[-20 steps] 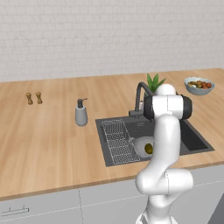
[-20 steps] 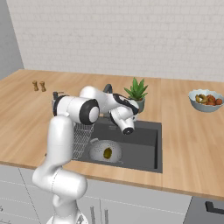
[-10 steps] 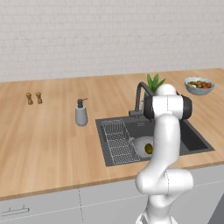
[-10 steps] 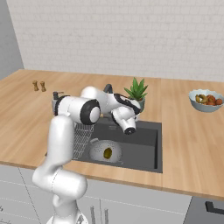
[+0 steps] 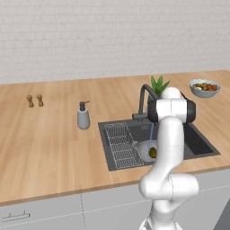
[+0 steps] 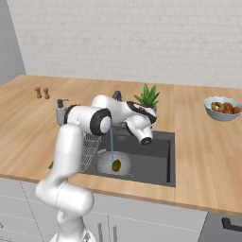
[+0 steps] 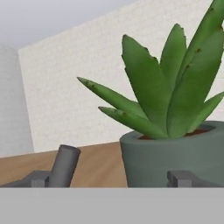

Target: Put the colander in the sink, put the kiwi in the colander, and turn on the sink faucet and pour water over the colander.

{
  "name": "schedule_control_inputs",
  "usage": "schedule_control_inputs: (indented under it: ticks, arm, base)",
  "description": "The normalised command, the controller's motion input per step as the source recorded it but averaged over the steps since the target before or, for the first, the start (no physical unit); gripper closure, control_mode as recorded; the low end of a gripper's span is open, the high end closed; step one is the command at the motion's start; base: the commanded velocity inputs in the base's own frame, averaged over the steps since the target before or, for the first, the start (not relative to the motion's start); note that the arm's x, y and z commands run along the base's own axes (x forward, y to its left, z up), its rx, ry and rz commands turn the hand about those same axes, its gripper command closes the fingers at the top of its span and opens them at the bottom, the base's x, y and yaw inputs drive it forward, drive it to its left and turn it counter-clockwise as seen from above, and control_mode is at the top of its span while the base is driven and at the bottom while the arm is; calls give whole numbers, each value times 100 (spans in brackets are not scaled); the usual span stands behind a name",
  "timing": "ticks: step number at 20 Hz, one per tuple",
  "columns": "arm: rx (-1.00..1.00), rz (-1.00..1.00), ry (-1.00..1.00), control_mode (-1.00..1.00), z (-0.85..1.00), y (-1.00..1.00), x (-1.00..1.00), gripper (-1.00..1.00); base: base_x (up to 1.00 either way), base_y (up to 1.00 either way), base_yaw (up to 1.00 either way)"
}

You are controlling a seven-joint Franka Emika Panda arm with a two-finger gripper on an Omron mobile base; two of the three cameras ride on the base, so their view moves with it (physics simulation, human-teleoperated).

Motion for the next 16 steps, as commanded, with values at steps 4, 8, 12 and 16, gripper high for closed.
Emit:
schedule_control_inputs:
  ticks: [4, 8, 12, 16]
  arm:
    - [0, 3, 1, -100, 0, -67, 3, -100]
    - [0, 1, 3, -100, 0, -49, 0, -100]
    - [0, 0, 2, -100, 0, -41, 0, -100]
    - [0, 0, 4, -100, 0, -32, 0, -100]
  base:
    - [0, 0, 0]
    - [0, 0, 0]
    - [0, 0, 0]
    - [0, 0, 0]
